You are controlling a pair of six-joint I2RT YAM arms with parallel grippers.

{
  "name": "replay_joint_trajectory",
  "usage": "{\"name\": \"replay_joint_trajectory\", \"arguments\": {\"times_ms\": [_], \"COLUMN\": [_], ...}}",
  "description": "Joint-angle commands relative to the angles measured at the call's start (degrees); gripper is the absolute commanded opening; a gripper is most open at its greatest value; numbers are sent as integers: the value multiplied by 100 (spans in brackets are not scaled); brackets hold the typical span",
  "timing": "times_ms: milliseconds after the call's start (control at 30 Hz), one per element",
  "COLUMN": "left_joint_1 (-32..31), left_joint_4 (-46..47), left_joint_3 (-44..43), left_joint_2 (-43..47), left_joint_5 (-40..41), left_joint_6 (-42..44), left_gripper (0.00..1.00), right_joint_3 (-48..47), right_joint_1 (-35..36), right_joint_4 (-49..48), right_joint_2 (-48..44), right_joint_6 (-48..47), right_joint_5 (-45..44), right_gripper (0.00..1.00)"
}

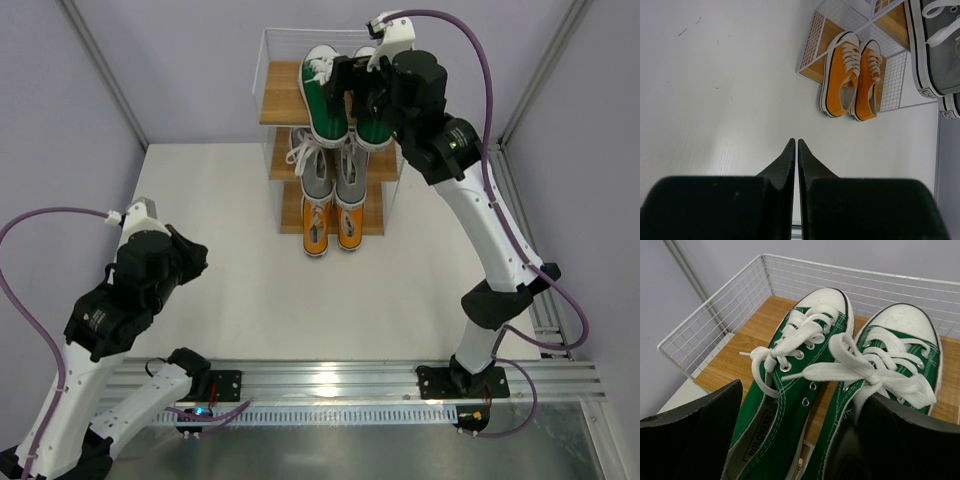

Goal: Place and organize the shoes onto the shoe shelf

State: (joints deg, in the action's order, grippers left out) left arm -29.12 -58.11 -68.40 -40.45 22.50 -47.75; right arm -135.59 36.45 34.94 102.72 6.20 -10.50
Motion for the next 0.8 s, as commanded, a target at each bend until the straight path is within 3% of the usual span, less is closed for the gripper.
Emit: {"name": "replay_joint_trajectory", "arguments": {"times_ms": [0, 400, 467, 633, 767], "left_joint_1": [12, 3, 12, 12, 12], "left_joint_4": [80, 230, 256, 361, 397], "left_joint_3": [-138, -165, -165, -156, -200], "left_joint_2": [-86, -200, -218, -288, -341], "left_joint_5": [88, -9, -26, -79, -97], "left_joint_6": [46, 143, 152, 169, 204], "left_gripper": [0, 0, 0, 0, 0], "right_joint_3": [14, 208, 418, 1754, 650], "right_joint_1": [99, 91, 82, 73, 73], "right_joint_4": [503, 1454, 1271, -505, 161], "right_joint_2": [-515, -885, -1138, -1852, -1273], "right_joint_6": [-14, 356, 330, 57, -4], "right_joint_5": [-811, -787, -621, -49, 74], "right_gripper": [92, 95, 95, 100, 100]}}
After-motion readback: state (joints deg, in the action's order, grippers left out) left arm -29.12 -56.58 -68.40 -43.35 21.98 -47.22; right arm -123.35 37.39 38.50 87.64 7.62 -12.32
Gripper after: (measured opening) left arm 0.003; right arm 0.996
